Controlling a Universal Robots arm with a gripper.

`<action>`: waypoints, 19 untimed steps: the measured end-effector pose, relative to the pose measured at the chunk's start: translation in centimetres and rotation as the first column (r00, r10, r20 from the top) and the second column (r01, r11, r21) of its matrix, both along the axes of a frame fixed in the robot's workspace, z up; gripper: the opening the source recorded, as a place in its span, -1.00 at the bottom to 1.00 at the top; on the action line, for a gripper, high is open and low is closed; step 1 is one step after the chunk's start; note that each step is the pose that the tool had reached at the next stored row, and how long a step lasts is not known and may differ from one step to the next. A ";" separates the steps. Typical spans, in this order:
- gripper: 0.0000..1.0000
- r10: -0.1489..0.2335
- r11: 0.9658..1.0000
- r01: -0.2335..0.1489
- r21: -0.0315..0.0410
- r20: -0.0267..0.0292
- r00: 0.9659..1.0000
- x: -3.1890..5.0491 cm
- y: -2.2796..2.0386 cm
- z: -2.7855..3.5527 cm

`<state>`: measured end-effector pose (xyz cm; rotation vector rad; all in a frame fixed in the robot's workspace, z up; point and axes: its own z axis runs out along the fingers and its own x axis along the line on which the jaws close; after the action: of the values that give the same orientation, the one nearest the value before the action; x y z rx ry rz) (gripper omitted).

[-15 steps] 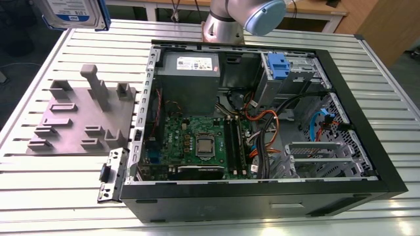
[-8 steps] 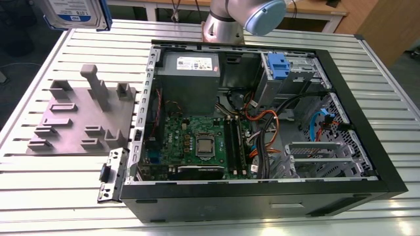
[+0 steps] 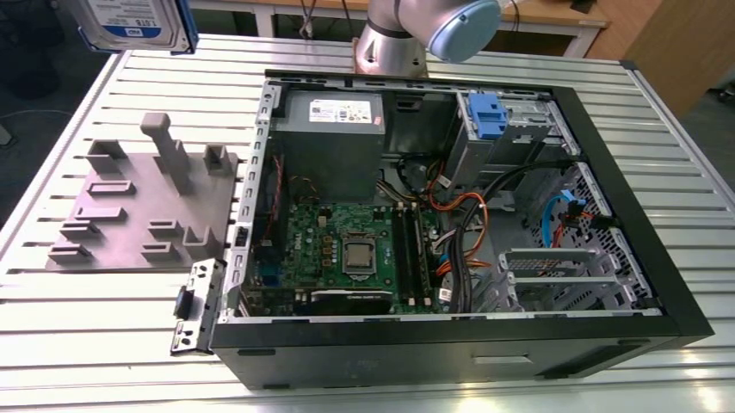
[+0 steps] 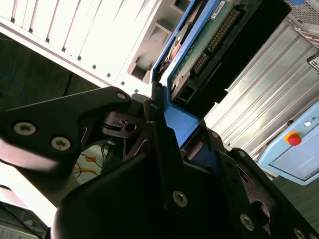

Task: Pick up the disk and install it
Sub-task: 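Pick up the disk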

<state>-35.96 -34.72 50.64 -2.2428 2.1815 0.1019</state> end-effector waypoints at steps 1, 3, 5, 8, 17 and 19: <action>-0.26 0.000 1.000 0.000 0.000 0.000 1.000 0.03 0.00 0.00; -0.26 0.000 1.000 0.000 0.000 0.000 1.000 0.09 0.00 0.00; -0.26 0.000 1.000 0.000 0.000 0.000 1.000 0.15 0.00 0.00; -0.26 0.000 1.000 0.000 0.000 0.000 1.000 0.24 0.00 0.00; -0.26 0.000 1.000 0.000 0.000 0.000 1.000 0.56 0.00 0.00; -0.26 0.000 1.000 0.000 0.000 0.000 1.000 0.64 0.00 0.00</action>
<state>-35.32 -34.72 50.64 -2.2428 2.1815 0.1019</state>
